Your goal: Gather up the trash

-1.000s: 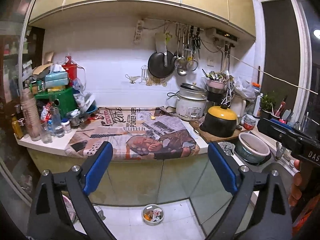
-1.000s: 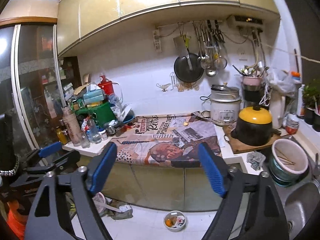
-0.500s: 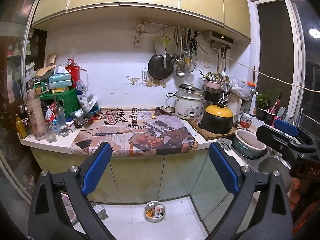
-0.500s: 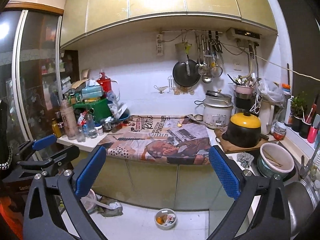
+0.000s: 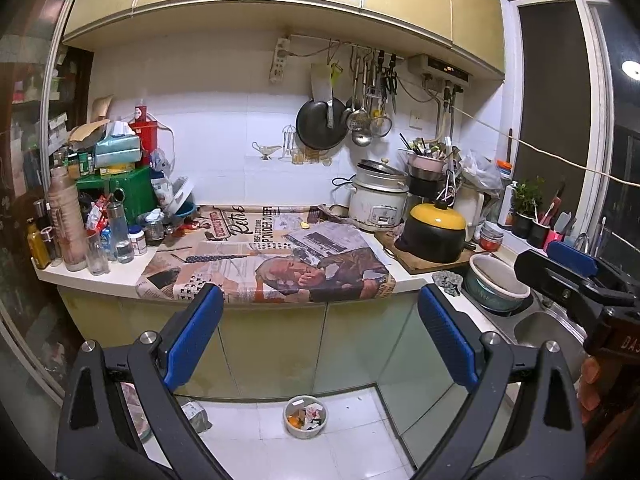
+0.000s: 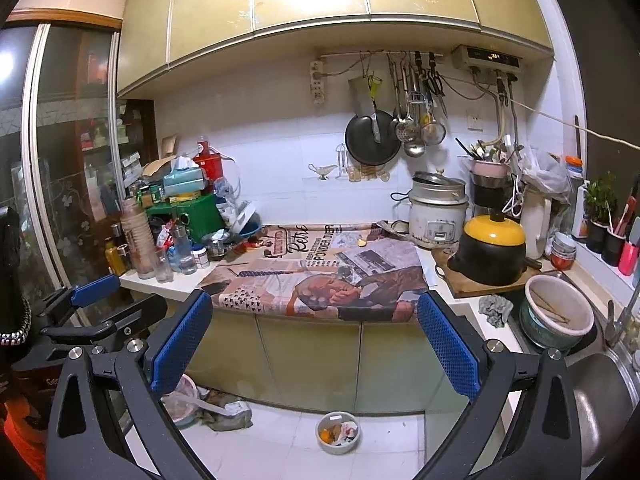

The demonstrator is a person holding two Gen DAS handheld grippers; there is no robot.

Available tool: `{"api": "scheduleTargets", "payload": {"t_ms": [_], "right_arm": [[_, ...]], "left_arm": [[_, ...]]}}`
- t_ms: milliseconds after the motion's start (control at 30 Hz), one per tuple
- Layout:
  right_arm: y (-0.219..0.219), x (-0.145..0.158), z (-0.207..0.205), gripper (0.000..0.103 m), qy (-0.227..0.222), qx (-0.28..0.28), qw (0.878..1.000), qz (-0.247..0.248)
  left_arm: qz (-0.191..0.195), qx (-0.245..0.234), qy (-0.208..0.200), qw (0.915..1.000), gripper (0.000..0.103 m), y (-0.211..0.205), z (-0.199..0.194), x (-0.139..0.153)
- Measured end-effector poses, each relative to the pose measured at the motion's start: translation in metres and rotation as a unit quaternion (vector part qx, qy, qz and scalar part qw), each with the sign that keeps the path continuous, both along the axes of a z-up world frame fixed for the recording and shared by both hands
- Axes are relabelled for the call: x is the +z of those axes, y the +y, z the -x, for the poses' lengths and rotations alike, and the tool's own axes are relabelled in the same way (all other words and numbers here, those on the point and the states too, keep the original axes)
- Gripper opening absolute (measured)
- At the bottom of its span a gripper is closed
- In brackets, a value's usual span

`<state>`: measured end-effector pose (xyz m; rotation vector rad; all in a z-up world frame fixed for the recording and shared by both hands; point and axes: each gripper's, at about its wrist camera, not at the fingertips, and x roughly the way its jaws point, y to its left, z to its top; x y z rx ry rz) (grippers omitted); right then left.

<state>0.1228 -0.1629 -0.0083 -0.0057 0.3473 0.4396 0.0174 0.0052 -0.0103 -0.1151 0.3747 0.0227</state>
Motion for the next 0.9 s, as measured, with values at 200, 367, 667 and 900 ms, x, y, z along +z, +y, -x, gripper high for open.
{"api": "scheduleTargets", "payload": {"t_ms": [200, 367, 667, 900], "right_arm": [[-0.003, 0.001, -0.002, 0.102, 0.006, -0.006, 1.0, -0.004], [-0.003, 0.001, -0.005, 0.102, 0.014, -0.009, 1.0, -0.006], [-0.005, 0.0, -0.01, 0.102, 0.022, -0.012, 1.0, -0.008], [-0.004, 0.001, -0.011, 0.102, 0.02, -0.012, 1.0, -0.003]], "left_arm": [[0.0, -0.005, 0.0, 1.0, 0.098, -0.001, -0.004, 0.0], [0.006, -0.005, -0.002, 1.0, 0.098, 0.0, -0.007, 0.002], [0.01, -0.005, -0.005, 0.9999, 0.098, 0.001, -0.011, 0.004], [0.008, -0.007, -0.013, 0.9999, 0.098, -0.002, -0.011, 0.006]]}}
